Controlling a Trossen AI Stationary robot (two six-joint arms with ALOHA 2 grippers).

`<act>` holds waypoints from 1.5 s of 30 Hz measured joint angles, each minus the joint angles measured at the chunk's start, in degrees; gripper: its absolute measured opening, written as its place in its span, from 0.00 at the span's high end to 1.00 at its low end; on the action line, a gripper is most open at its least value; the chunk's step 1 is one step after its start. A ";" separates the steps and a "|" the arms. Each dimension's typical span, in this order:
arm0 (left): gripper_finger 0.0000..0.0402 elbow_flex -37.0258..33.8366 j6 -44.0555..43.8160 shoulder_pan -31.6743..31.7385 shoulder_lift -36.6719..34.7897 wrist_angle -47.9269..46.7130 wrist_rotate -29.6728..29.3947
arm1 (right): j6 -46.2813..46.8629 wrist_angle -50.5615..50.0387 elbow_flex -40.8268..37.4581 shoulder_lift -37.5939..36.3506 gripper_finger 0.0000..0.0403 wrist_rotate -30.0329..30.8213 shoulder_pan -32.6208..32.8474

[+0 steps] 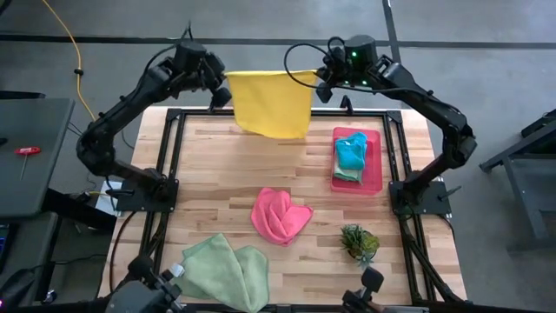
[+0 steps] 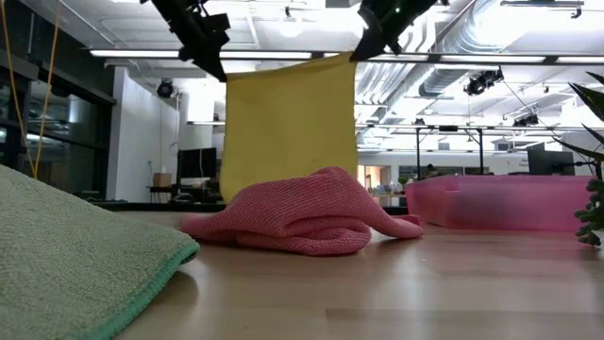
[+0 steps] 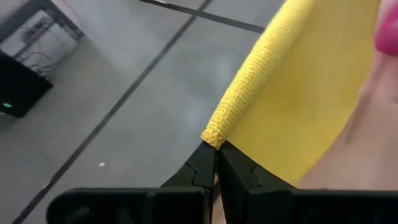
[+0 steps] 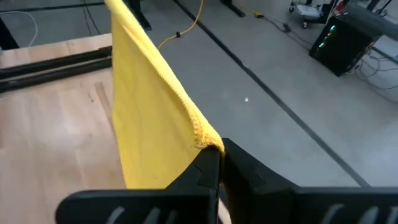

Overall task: Fold microfiber towels
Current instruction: Fold the yellow microfiber cloth

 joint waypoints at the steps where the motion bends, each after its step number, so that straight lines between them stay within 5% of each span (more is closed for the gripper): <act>1: 1.00 1.32 0.28 0.26 0.61 0.04 -0.18 | -0.25 0.83 0.00 0.31 1.00 0.10 -0.05; 8: 1.00 5.83 4.94 0.87 1.01 0.09 -4.53 | -0.64 3.66 0.00 0.55 1.00 -0.68 -0.94; 17: 1.00 5.18 -2.78 -1.13 -1.67 -14.25 1.16 | 1.06 -3.00 0.00 0.44 1.00 -5.41 2.07; 27: 1.00 -15.94 -12.97 -12.66 -8.41 -15.68 2.23 | 4.65 -9.05 -2.55 0.46 1.00 -3.39 10.39; 45: 1.00 -44.08 -45.08 -33.64 -19.54 -3.70 7.87 | 27.79 4.33 -30.35 0.46 1.00 -2.01 29.92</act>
